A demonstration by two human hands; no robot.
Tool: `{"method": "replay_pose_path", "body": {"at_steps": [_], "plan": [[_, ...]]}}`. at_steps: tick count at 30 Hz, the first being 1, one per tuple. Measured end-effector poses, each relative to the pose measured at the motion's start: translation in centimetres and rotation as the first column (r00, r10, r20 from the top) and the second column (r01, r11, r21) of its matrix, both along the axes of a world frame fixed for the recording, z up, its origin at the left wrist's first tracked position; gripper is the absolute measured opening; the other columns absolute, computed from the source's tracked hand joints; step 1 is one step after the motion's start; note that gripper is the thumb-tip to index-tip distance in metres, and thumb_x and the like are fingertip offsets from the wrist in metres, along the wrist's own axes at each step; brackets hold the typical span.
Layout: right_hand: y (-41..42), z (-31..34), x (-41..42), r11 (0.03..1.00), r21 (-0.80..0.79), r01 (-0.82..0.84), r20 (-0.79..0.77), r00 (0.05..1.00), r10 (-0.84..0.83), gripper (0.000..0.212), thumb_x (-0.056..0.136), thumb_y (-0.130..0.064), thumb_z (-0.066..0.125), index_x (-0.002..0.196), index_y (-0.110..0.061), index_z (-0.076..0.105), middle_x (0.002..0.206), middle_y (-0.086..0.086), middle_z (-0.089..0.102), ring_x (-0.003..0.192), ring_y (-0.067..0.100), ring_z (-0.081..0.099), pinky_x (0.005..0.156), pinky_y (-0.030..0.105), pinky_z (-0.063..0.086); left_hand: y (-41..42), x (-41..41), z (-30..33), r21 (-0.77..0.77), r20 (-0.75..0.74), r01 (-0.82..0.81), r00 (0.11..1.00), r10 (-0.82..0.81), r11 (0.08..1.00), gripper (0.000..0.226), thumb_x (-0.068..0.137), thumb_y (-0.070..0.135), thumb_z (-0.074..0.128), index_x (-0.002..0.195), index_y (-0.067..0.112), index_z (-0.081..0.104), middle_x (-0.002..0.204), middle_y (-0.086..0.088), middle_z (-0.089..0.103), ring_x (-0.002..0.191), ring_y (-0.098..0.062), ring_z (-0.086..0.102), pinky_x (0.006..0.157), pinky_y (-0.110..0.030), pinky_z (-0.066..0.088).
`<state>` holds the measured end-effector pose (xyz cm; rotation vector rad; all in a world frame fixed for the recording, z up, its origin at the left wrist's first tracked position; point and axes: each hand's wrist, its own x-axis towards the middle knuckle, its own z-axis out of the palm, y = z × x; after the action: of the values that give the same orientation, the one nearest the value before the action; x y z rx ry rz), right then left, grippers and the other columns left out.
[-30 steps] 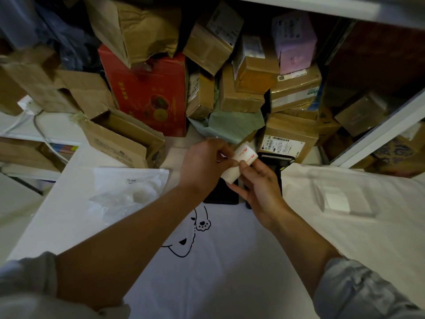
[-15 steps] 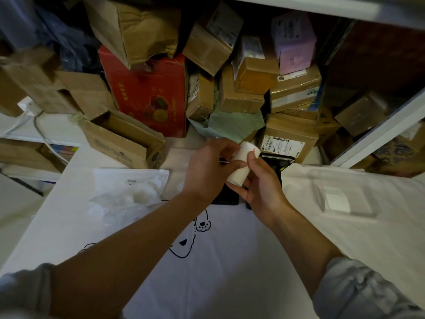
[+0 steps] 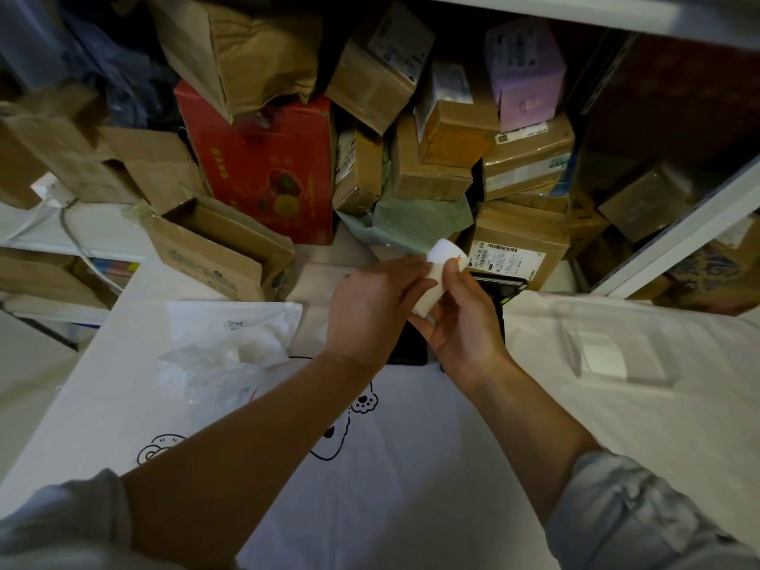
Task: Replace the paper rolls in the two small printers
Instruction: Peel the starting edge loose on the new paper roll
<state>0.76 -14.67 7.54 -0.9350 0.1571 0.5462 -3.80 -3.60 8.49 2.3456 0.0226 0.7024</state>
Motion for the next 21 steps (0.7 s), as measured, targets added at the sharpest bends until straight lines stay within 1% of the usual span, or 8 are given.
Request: {"method": "replay_pose_path", "body": {"at_steps": [3,6,8,10,12,15,16,21], "plan": [[-0.1,-0.1,-0.1,0.998,-0.067,0.0,0.042,0.999,0.003,0.031,0.095,-0.028,0.051,0.123,-0.015,0.057,0.109,0.008,0.07,0.1,0.02,0.067,0.08,0.038,0.057,-0.1,0.0,-0.1,-0.097,-0.034,-0.032,0.999,0.029,0.995,0.029,0.085,0.03,0.059,0.104,0.012,0.071,0.097,-0.007,0.074,0.079,-0.02,0.069,0.068,-0.038,0.057],[-0.3,-0.1,0.0,0.986,-0.166,0.002,0.092,0.996,0.013,0.034,0.095,-0.029,0.053,0.127,-0.019,0.055,0.118,0.008,0.066,0.109,0.022,0.064,0.085,0.039,0.055,-0.3,0.1,0.0,-0.2,-0.081,-0.085,0.994,0.069,0.976,0.019,0.086,0.026,0.064,0.099,0.015,0.072,0.098,0.001,0.073,0.085,-0.011,0.066,0.074,-0.032,0.056],[-0.3,0.0,-0.1,0.975,-0.22,0.003,0.126,0.992,0.026,0.035,0.095,-0.029,0.053,0.13,-0.022,0.054,0.122,0.007,0.065,0.112,0.021,0.062,0.084,0.037,0.055,-0.2,0.3,0.1,-0.264,-0.141,-0.123,0.986,0.088,0.957,0.013,0.085,0.024,0.067,0.095,0.017,0.071,0.097,0.006,0.072,0.089,-0.006,0.064,0.077,-0.026,0.054],[-0.3,0.0,-0.1,0.97,-0.242,0.008,0.136,0.99,0.026,0.035,0.095,-0.028,0.053,0.13,-0.023,0.054,0.121,0.006,0.065,0.111,0.02,0.062,0.08,0.034,0.056,0.0,0.7,0.2,-0.3,-0.206,-0.141,0.975,0.08,0.944,0.01,0.083,0.024,0.069,0.091,0.018,0.07,0.097,0.007,0.071,0.092,-0.005,0.064,0.079,-0.026,0.053],[-0.4,0.0,-0.2,0.967,-0.256,0.014,0.136,0.99,0.022,0.033,0.095,-0.027,0.053,0.128,-0.023,0.056,0.12,0.005,0.065,0.11,0.02,0.062,0.075,0.031,0.057,0.4,1.3,0.2,-0.316,-0.264,-0.134,0.963,0.048,0.939,0.007,0.082,0.023,0.07,0.087,0.018,0.069,0.094,0.008,0.07,0.092,-0.005,0.063,0.079,-0.024,0.051],[-0.5,0.0,-0.4,0.963,-0.27,0.011,0.136,0.99,0.027,0.028,0.095,-0.027,0.053,0.122,-0.026,0.059,0.118,0.004,0.066,0.108,0.018,0.063,0.071,0.029,0.057,0.7,1.8,0.2,-0.346,-0.315,-0.105,0.949,-0.01,0.932,0.007,0.082,0.022,0.07,0.082,0.016,0.067,0.09,0.009,0.064,0.089,-0.004,0.059,0.071,-0.012,0.041],[-0.5,0.0,-0.4,0.961,-0.277,0.007,0.137,0.99,0.032,0.026,0.095,-0.027,0.053,0.12,-0.027,0.059,0.117,0.003,0.066,0.107,0.018,0.063,0.07,0.028,0.057,0.9,1.9,0.1,-0.339,-0.332,-0.09,0.943,-0.03,0.936,0.007,0.083,0.022,0.069,0.083,0.015,0.066,0.092,0.008,0.064,0.089,-0.004,0.057,0.069,-0.011,0.039],[-0.8,-0.2,-0.8,0.948,-0.319,-0.015,0.133,0.989,0.06,0.025,0.094,-0.028,0.055,0.118,-0.029,0.06,0.118,0.003,0.066,0.108,0.018,0.062,0.068,0.026,0.057,1.3,2.1,-0.3,-0.237,-0.433,0.033,0.891,-0.136,0.971,0.006,0.089,0.022,0.061,0.087,0.016,0.058,0.105,-0.002,0.058,0.101,-0.017,0.057,0.081,-0.024,0.042]]}}
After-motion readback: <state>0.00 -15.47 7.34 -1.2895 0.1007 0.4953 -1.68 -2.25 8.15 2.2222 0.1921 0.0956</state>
